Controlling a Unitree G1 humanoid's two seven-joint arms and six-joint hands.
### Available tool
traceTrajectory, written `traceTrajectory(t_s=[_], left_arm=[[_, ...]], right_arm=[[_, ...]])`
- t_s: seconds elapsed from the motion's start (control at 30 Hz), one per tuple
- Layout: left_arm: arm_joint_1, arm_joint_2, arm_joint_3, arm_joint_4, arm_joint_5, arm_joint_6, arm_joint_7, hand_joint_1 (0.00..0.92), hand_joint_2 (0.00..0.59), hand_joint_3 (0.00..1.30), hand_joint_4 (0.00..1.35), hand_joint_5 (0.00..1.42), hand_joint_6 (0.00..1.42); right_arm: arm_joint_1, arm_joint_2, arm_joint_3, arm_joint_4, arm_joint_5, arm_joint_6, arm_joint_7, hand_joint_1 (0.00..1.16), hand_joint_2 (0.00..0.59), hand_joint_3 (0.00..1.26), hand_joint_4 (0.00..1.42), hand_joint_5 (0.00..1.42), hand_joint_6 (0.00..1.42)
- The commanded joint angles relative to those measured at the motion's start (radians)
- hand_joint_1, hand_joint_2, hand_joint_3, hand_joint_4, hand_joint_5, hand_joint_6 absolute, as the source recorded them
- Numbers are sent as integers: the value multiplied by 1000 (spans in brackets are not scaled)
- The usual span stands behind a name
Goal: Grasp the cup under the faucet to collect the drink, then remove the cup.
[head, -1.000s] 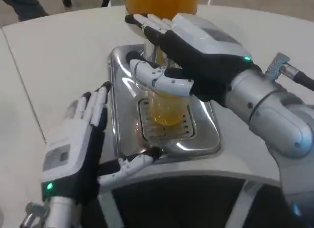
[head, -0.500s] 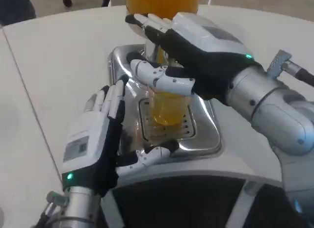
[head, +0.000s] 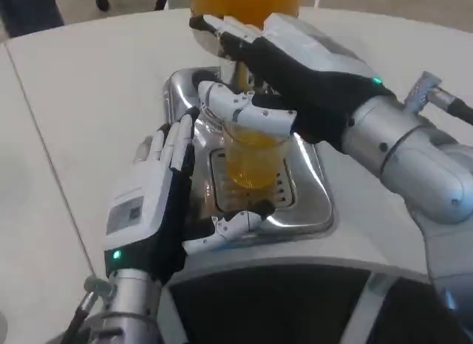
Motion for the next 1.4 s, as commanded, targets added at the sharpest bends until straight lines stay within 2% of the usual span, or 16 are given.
traceTrajectory(t_s=[0.03,0.1,0.17,0.23,0.33,0.4,0.5,0.63,0.73,0.8,0.9,0.97,1.07,1.13,1.23,1.4], left_arm=[[-18,0,-17,32,-7,-2,15,294,50,0,0,0,0],[-23,-1,-21,42,-9,-1,18,293,49,0,0,0,0],[-27,-2,-24,49,-11,-2,23,292,48,0,0,0,0],[-34,-4,-29,61,-14,-3,27,292,47,0,0,0,0],[-45,-5,-37,76,-17,-4,33,291,47,0,0,0,0],[-52,-5,-41,85,-18,-5,37,288,48,0,0,0,0],[-61,-6,-47,98,-21,-5,41,284,49,0,0,0,0],[-72,-7,-55,112,-23,-7,47,268,48,0,0,0,0],[-78,-8,-57,120,-26,-9,51,263,48,0,0,0,0],[-80,-8,-59,121,-25,-10,53,259,42,0,0,0,0],[-84,-9,-66,121,-7,4,64,252,40,0,0,0,0],[-86,-10,-69,121,-2,11,69,248,39,0,0,0,0],[-95,-13,-73,136,-16,10,66,237,29,0,0,0,0],[-101,-13,-75,146,-22,5,67,235,29,0,0,0,0],[-114,-18,-78,161,-36,-4,64,233,28,0,0,0,0],[-124,-29,-83,171,-50,-18,75,232,27,0,0,0,0]], right_arm=[[106,52,-69,0,83,33,-31,170,548,74,0,14,48],[167,80,-122,-47,108,16,-93,206,556,46,0,2,48],[225,91,-162,-102,104,-9,-161,240,558,34,0,0,34],[266,91,-201,-138,104,-34,-210,249,557,32,0,0,32],[283,62,-247,-150,137,-52,-211,278,548,35,0,0,31],[289,18,-258,-144,148,-63,-184,287,545,35,0,0,31],[317,-54,-271,-151,151,-126,-166,313,535,36,0,0,33],[367,-166,-262,-196,100,-212,-142,378,538,36,0,0,42],[435,-231,-266,-247,53,-279,-138,415,521,45,0,0,48],[488,-257,-277,-276,24,-328,-150,430,517,37,0,0,37],[625,-282,-312,-337,-17,-408,-173,454,505,36,0,0,33],[707,-285,-323,-366,-44,-447,-175,492,493,36,0,0,33],[800,-272,-341,-423,-112,-493,-185,714,422,20,0,0,48],[838,-263,-351,-453,-142,-516,-184,782,377,6,0,0,60],[880,-253,-363,-475,-172,-547,-172,808,351,0,0,0,62],[1016,-223,-427,-450,-186,-624,-209,812,347,0,0,0,62]])
